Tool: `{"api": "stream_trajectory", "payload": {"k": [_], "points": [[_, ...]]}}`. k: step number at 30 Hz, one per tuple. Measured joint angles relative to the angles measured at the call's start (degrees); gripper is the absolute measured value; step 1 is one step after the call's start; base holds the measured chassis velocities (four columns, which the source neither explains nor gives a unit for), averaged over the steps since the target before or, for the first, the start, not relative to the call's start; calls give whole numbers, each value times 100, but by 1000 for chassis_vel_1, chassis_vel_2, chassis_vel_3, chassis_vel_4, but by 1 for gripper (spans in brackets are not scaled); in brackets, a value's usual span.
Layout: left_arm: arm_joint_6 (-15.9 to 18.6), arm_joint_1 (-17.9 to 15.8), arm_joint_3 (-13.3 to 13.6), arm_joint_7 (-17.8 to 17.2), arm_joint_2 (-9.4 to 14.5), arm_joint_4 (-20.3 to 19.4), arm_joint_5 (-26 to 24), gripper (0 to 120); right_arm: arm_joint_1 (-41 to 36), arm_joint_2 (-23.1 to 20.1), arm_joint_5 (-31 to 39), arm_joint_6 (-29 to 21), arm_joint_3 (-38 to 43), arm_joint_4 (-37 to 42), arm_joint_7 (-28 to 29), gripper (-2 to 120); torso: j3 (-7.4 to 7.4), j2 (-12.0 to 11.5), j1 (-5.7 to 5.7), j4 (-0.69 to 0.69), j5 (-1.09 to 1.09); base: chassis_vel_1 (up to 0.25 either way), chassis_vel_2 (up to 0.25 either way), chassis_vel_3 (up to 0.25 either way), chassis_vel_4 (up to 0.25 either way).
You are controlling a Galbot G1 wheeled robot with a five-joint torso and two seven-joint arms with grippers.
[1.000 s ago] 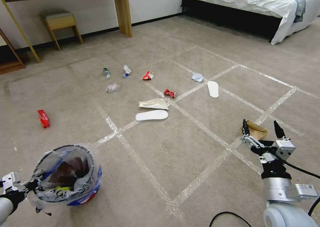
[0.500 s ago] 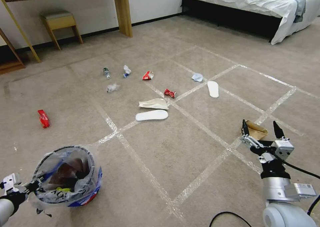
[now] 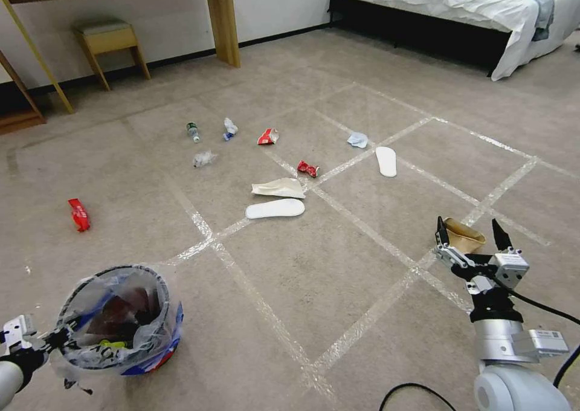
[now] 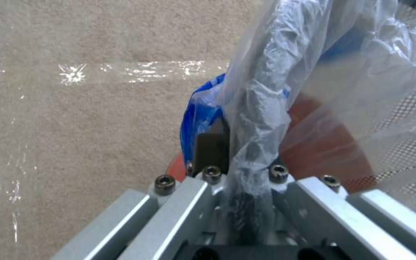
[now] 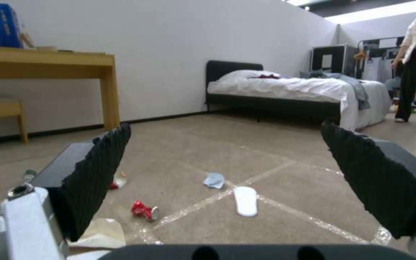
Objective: Pick up the trash bin and place the garbage on the floor into it.
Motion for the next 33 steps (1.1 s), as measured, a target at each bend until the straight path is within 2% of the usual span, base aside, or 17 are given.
{"api": "stream_trajectory", "payload": {"k": [33], "points": [[-24,9,-10,52,-60,-24,35,1,2,-41,95,26,0,-47,2,100,0,0,0,0,0,0,0,0,0]]}}
